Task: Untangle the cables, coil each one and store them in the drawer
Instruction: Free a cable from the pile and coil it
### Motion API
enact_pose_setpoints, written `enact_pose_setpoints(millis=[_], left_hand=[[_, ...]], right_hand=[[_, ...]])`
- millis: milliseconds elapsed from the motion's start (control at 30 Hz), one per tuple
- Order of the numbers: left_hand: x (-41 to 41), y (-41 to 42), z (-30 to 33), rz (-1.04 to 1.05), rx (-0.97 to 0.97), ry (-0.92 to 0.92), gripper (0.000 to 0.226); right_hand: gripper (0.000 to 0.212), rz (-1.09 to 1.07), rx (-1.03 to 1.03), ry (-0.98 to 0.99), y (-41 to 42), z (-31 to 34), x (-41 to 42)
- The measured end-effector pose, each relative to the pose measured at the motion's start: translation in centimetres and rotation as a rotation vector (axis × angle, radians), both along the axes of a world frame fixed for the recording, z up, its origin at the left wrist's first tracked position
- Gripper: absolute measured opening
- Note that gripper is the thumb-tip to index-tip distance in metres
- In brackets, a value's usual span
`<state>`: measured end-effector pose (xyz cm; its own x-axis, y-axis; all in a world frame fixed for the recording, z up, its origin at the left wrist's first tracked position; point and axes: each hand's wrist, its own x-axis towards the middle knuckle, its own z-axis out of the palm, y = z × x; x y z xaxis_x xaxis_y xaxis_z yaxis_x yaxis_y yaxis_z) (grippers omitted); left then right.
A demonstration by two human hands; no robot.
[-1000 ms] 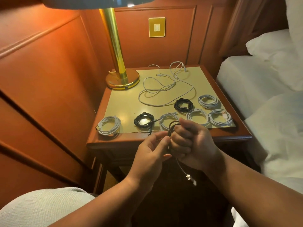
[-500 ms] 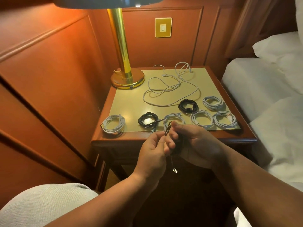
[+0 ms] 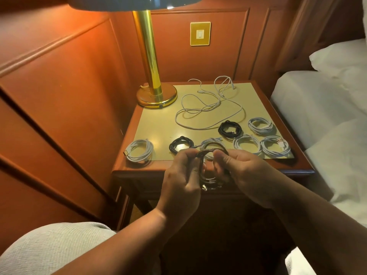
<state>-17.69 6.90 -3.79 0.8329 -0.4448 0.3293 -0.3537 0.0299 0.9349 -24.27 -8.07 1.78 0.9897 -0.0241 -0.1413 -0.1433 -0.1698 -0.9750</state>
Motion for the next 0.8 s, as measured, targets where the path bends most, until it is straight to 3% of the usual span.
enact_pose_setpoints(millis=[67,233,333,567,667,800], left_hand=[[0.4,0.0,0.2,-0.072,0.007,0.135,0.019],[1.0,0.1,1.2,-0.280,-0.115,0.694,0.019],[1.6,0.4,2.0,-0.397,-0.149,0.875,0.028],[1.8,0.8,2.1,-0.421,-0.102,0.868,0.067],[1.9,0.8,2.0,-0.357,-0.066,0.797,0.066],[1.7,0.7,1.8,-0.250,0.026,0.513,0.046]], right_hand=[[0.041,-0.018,0.010,-0.007,0.1,-0.5,0.0],[0.047,-0.061,-0.027,-0.007,0.5,-2.2,0.7],[0.046,-0.123,-0.017,0.013,0.1,-2.5,1.0],[0.050,-0.158,-0.051,0.041,0.6,-2.3,1.4],[0.048,-0.157,-0.089,0.044,0.3,-2.6,1.4],[0.040,-0.168,-0.169,0.017,0.1,-2.7,1.1]])
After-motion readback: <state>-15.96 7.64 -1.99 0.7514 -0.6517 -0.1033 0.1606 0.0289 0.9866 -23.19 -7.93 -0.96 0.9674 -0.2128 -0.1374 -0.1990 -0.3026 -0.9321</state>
